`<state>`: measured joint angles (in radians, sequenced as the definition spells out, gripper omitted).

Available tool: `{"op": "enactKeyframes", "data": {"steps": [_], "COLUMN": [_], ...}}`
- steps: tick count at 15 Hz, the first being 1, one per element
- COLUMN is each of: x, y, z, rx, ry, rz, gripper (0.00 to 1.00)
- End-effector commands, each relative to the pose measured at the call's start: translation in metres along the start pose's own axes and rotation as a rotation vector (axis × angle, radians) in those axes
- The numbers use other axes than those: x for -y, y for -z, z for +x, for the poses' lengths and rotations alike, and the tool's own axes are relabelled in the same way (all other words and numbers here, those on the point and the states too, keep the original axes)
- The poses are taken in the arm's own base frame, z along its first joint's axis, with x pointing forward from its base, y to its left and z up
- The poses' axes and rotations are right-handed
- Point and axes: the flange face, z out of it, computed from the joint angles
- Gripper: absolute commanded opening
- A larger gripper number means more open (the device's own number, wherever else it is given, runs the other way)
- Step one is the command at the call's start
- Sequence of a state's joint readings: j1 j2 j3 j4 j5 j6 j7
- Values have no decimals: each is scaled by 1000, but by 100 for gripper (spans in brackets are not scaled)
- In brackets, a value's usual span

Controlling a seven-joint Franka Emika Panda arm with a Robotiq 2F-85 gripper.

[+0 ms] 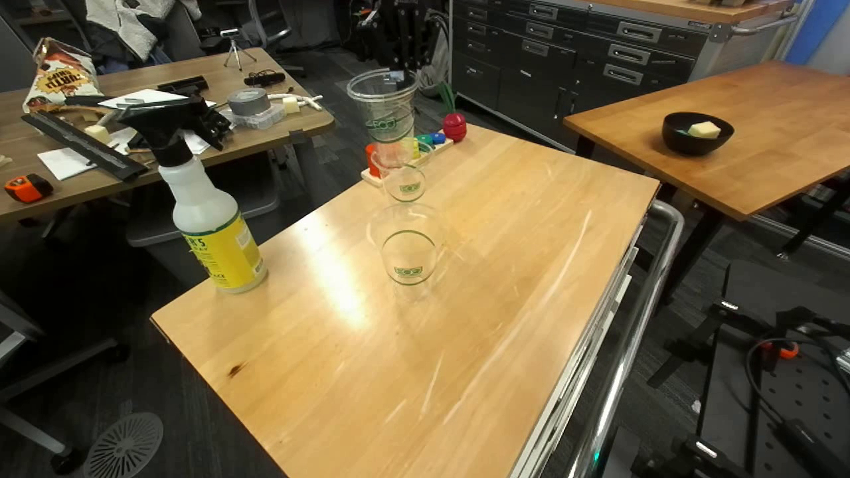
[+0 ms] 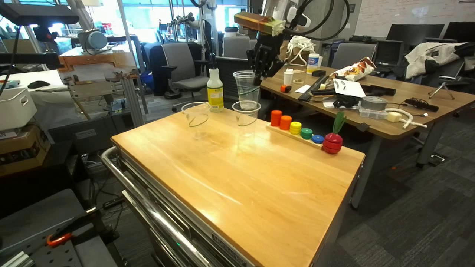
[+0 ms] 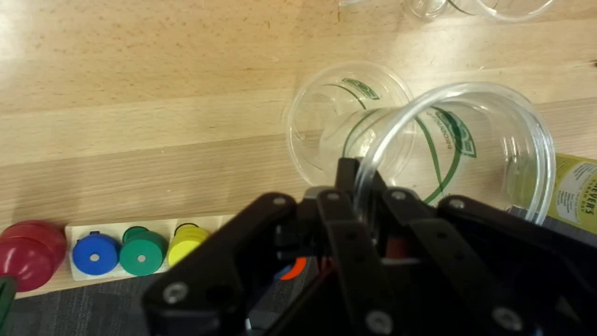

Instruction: Put the cups into one another

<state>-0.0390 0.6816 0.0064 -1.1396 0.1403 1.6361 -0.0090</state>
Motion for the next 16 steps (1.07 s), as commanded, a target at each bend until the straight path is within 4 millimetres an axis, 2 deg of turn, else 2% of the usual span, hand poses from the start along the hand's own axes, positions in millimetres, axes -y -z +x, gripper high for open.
{"op": "enactKeyframes", "data": {"steps": [1, 9, 10, 11, 16], "x": [-2, -6, -5, -4, -1], "y": [1, -26, -28, -28, -29], "z": [-3, -8, -8, -8, -6], "rx": [11, 49, 50, 49, 29], "ry": [60, 160, 173, 180, 206], "rz": [49, 37, 36, 37, 23], "gripper": [2, 3, 31, 32, 69]}}
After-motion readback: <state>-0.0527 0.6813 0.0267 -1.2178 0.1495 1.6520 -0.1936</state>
